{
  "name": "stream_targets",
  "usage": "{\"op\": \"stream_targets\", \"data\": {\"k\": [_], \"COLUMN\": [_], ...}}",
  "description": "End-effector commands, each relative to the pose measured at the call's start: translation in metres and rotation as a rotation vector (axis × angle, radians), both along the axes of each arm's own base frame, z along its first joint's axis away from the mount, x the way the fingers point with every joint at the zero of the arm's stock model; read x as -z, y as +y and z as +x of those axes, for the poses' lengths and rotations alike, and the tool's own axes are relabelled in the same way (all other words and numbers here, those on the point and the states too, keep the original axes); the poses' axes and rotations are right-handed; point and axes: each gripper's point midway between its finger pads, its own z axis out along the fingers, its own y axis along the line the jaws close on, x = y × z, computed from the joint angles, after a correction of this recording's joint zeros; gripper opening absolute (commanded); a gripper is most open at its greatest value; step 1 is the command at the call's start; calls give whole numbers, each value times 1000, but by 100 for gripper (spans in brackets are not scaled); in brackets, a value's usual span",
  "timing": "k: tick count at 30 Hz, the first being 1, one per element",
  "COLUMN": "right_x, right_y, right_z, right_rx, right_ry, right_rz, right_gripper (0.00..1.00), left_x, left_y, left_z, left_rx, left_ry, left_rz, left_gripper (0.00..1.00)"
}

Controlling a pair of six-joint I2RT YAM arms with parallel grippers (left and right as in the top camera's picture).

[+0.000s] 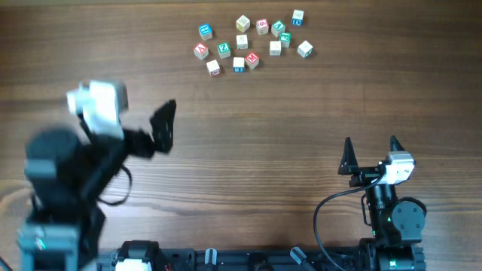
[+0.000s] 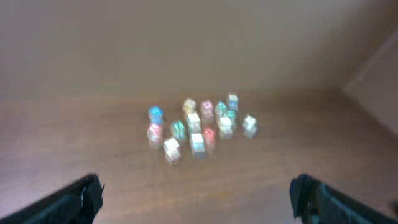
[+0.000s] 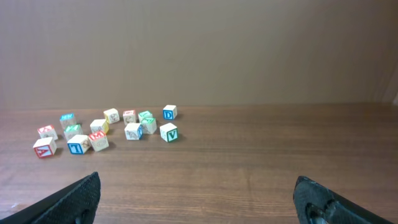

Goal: Form a circle
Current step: 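Reach the left gripper into the block cluster and grasp the green Z block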

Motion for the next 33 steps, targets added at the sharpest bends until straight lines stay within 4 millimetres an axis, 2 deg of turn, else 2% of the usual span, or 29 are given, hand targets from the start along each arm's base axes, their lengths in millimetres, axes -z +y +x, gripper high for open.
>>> {"op": "stream_targets", "data": {"k": [1, 3, 4, 6, 8, 11, 13, 15, 16, 19, 22, 25, 30, 33], "right_x": [-2, -2, -2, -2, -2, -2, -2, -2, -2, -2, -2, -2, -2, -2], "right_y": [4, 4, 4, 4, 4, 4, 4, 4, 4, 4, 4, 4, 4, 4], "right_z": [-1, -1, -1, -1, -1, -1, -1, -1, -1, -1, -1, -1, -1, -1], "right_rx": [-19, -19, -19, -19, -19, -19, -19, -19, -19, -19, -19, -19, -19, -19], "right_ry": [-11, -11, -11, -11, -11, -11, -11, -11, -11, -11, -11, -11, -11, -11], "right_rz": [-12, -12, -12, -11, -12, -11, -12, -12, -12, -12, -11, -12, -12, -12], "right_gripper": [99, 100, 100, 100, 100, 100, 100, 100, 100, 100, 99, 100, 100, 100], "left_x": [-23, -24, -19, -6, 11, 18, 27, 47, 64, 105, 163, 207, 255, 284], "left_y": [-12, -34, -46, -56, -60, -62, -55, -46, -46, -58, -87, -96, -114, -111], "left_z": [28, 36, 41, 50, 70, 102, 135, 162, 177, 205, 239, 269, 298, 305], "left_rx": [-1, 101, 154, 198, 191, 162, 57, -62, -113, -163, -168, -233, -209, -236], "left_ry": [196, 307, 360, 423, 480, 467, 455, 453, 459, 486, 519, 512, 478, 493], "left_rz": [-107, -147, -174, -203, -228, -273, -308, -274, -232, -171, -148, -154, -156, -138], "left_gripper": [100, 100, 100, 100, 100, 100, 100, 100, 100, 100, 94, 92, 85, 84]}}
